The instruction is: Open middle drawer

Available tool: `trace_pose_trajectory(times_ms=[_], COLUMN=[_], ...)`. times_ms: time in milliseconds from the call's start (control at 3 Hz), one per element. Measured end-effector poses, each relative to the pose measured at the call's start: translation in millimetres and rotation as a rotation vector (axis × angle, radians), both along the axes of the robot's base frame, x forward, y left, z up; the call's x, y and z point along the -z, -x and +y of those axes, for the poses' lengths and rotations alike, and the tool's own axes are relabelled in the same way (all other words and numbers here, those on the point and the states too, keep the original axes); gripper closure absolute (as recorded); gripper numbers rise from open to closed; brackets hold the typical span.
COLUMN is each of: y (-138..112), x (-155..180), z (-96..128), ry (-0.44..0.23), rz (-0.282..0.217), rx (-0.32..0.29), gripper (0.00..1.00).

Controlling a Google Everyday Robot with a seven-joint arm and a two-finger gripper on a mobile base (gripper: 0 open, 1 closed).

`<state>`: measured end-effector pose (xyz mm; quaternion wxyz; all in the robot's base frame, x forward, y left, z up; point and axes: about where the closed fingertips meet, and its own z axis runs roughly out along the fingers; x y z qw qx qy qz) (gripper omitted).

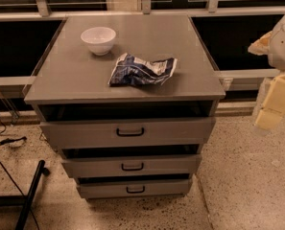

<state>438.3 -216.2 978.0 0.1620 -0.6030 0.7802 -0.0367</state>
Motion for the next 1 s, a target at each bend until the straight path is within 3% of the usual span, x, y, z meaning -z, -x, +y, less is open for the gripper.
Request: trace_pose_trajectory(times_ms=[667,1000], y=[-1.2,2.6], x=[19.7,61.9], z=[-1.1,-4.4], ry=[-0.025,-0.091], rz=[-0.007,-0.011], rx=[0.018,0.038], gripper=[0.0,0.0])
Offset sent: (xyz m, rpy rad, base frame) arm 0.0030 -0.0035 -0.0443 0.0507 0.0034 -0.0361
